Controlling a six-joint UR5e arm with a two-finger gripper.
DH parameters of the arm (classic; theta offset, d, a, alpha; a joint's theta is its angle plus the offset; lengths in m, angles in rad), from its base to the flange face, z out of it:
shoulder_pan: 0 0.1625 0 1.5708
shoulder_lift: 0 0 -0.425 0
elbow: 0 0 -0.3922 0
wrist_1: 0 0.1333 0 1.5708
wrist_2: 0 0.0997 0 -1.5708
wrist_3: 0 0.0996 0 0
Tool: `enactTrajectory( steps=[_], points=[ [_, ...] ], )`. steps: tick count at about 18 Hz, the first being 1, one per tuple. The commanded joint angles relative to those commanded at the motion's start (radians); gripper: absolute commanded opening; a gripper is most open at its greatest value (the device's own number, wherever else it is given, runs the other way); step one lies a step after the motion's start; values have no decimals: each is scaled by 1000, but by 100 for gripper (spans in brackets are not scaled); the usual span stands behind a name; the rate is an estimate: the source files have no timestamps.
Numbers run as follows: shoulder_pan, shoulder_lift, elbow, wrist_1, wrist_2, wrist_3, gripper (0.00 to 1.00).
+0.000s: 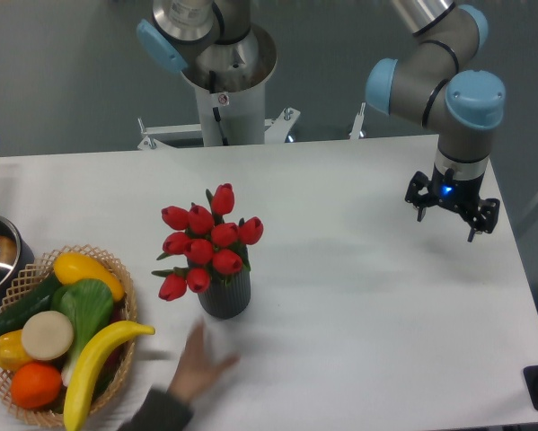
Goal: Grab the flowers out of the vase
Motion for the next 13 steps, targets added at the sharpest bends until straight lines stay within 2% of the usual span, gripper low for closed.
enactTrajectory(
  steps=[5, 7, 9, 11, 13],
  points=[
    [-34, -2, -15, 5, -8, -17, 100],
    [-38, 3, -23, 12, -32, -92, 100],
    [-41, 5, -46, 14, -128, -141, 100],
    [-40, 34, -78, 15, -248, -147, 100],
    [-38, 51, -80, 14, -320, -147, 100]
  ],
)
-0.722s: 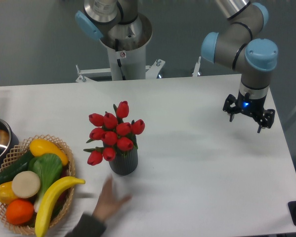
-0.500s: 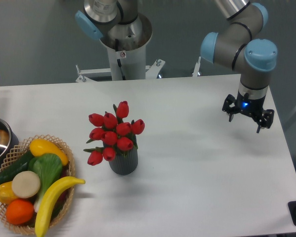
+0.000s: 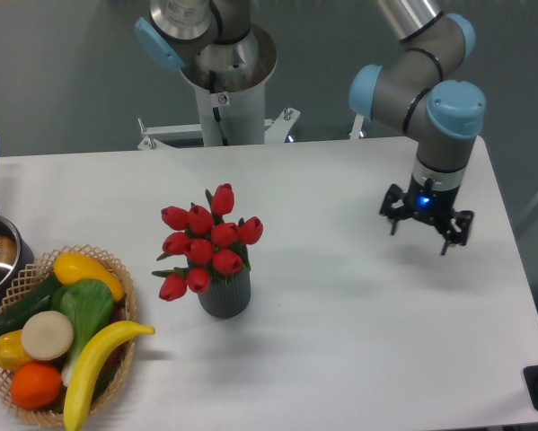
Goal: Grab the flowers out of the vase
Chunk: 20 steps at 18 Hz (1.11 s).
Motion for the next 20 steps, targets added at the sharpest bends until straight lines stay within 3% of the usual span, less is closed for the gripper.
enactTrajectory(
  steps=[2, 6, 8, 11, 15, 20],
  points=[
    [-1, 11, -9, 2, -81, 2, 100],
    [-12, 8, -17, 3, -389, 5, 100],
    [-2, 29, -47, 3, -476, 2, 100],
    [15, 98, -78, 0, -545, -2, 100],
    [8, 178, -139, 0, -551, 0, 100],
    [-20, 232, -239, -3, -601, 9, 100]
  ],
)
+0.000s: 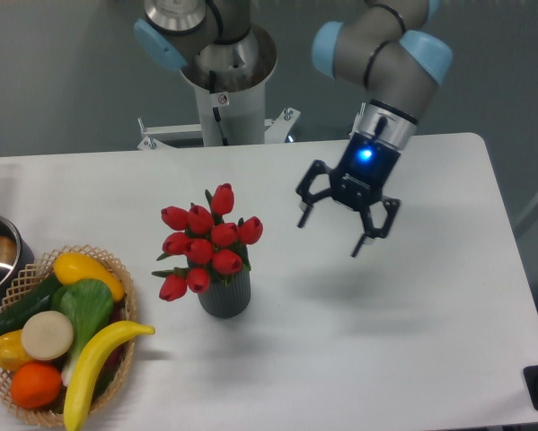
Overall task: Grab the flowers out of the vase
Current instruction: 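Move the open gripper toward the red tulip stems above the vase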
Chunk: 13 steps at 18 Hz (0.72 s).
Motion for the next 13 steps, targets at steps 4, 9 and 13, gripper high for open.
enactTrajectory(
  steps=[4, 9, 13],
  points=[
    [-25, -5, -22, -3, -115, -5, 100],
    [-49, -23, -25, -2, -175, -5, 100],
    [-75, -77, -8, 0, -245, -8, 100]
  ],
)
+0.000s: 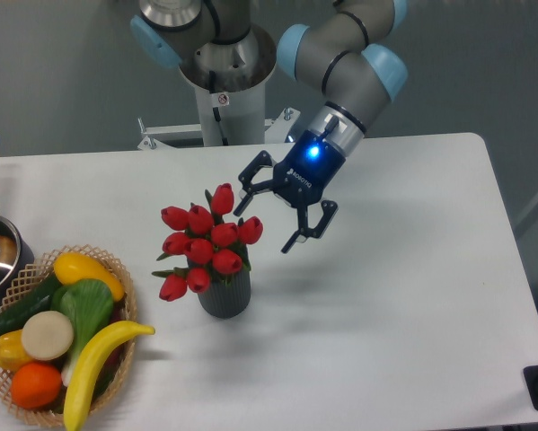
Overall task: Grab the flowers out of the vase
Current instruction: 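Move the open gripper toward the red tulip stems above the vase, then lower the gripper around the tulip stems and close it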
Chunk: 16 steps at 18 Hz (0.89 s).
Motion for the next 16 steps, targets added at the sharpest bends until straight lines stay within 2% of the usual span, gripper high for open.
enactTrajectory(
  steps=[12, 13, 14, 16],
  points=[
    [-89, -63, 34, 5, -19, 5, 100],
    [-89, -63, 35, 5, -17, 5, 96],
    [-89, -63, 40, 5, -15, 8, 76],
    [-83, -67, 63, 2, -8, 8, 27]
  ],
)
